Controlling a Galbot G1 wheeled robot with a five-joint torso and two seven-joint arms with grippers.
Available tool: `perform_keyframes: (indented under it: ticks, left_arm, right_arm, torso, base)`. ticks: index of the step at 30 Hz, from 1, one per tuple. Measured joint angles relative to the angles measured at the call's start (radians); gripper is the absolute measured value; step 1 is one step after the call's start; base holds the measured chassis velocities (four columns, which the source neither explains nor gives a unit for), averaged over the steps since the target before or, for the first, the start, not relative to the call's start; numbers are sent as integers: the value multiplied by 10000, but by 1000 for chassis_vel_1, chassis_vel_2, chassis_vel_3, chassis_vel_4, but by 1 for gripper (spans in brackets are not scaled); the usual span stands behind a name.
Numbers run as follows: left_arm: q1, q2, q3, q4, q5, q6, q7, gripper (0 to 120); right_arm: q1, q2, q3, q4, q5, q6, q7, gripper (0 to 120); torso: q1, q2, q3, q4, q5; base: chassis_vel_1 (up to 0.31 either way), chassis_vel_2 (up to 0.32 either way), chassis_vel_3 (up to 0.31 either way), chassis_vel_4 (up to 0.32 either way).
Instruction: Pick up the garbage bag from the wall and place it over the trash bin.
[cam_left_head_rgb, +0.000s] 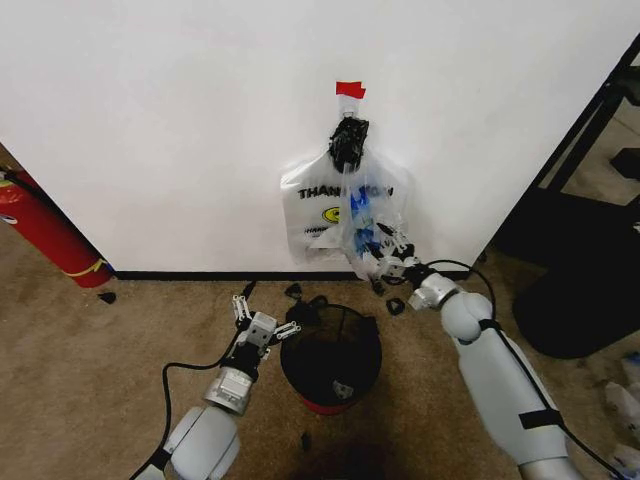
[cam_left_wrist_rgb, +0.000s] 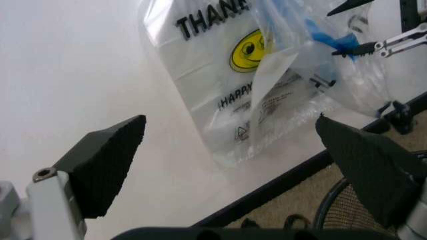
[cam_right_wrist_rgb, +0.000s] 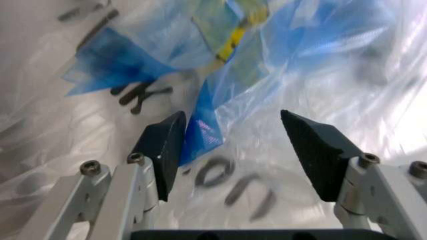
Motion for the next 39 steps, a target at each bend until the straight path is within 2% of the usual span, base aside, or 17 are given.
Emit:
perform_keyframes:
  ticks: [2,5,6,9,13,14,18,24,29,30,33,36,37,39]
  left_arm:
    - [0,-30,12,3,32,0,5,100]
    - [17,-35,-2,3,75,0,13,100]
    - [17,-35,-2,3,75,0,13,100]
    - [73,-37,-70,4,105,3,13,100]
    - [188,-82,-111,-21,135,-89,7,100]
    - [188,-82,-111,-21,135,-89,7,100]
    - [162,-168,-39,-86,91,-500,282,100]
    - [-318,9,168,13,-287,-1114,1119,100]
    - [-1893,569,786,365,-1265,-1883,2288,98]
    - [-1893,569,786,365,-1265,-1883,2288,98]
    - [-3171,778,1523,651,-1825,-1941,2465,95]
    - [-4432,786,2329,1325,-2030,-1763,2472,92]
    - [-4432,786,2329,1325,-2030,-1763,2472,92]
    - [-5075,744,2811,1871,-2051,-1537,2391,91]
  right_arm:
    - [-5,-51,66,0,68,0,31,53]
    - [17,-78,79,-4,338,13,185,41]
    - [17,-78,79,-4,338,13,185,41]
    - [16,-81,60,8,807,45,314,29]
    - [-266,-93,-272,235,2222,-67,1084,12]
    - [-266,-93,-272,235,2222,-67,1084,12]
    - [-899,-96,-646,754,4192,-553,1674,0]
    - [-1598,13,-961,1266,6617,-847,2382,0]
    - [-2170,418,-1242,1876,9907,-762,2411,0]
    - [-2170,418,-1242,1876,9907,-762,2411,0]
    - [-2483,719,-1356,2335,11607,-700,2167,0]
    - [-2747,1058,-1267,2703,12885,-676,1990,0]
    - [-2747,1058,-1267,2703,12885,-676,1990,0]
    - [-2882,1237,-1144,2822,13460,-677,1962,0]
  torso:
    - [0,0,0,0,1]
    - [0,0,0,2,1]
    - [0,0,0,2,1]
    - [0,0,0,2,1]
    - [0,0,0,3,0]
    - [0,0,0,3,0]
    - [-1,0,0,3,0]
    - [-2,0,-1,1,0]
    - [-1,0,0,1,-1]
    - [-1,0,0,1,-1]
    - [-2,0,-1,1,-1]
    - [-1,0,0,0,0]
    - [-1,0,0,0,0]
    - [-1,0,0,-1,-2]
  base:
    - [0,0,0,0]
    - [0,0,0,0]
    - [0,0,0,0]
    - [0,0,0,0]
    - [0,0,0,0]
    - [0,0,0,0]
    - [0,0,0,0]
    - [0,0,0,0]
    - [0,0,0,0]
    - [0,0,0,0]
    - [0,0,0,0]
    - [0,0,0,0]
    - [0,0,0,0]
    - [0,0,0,0]
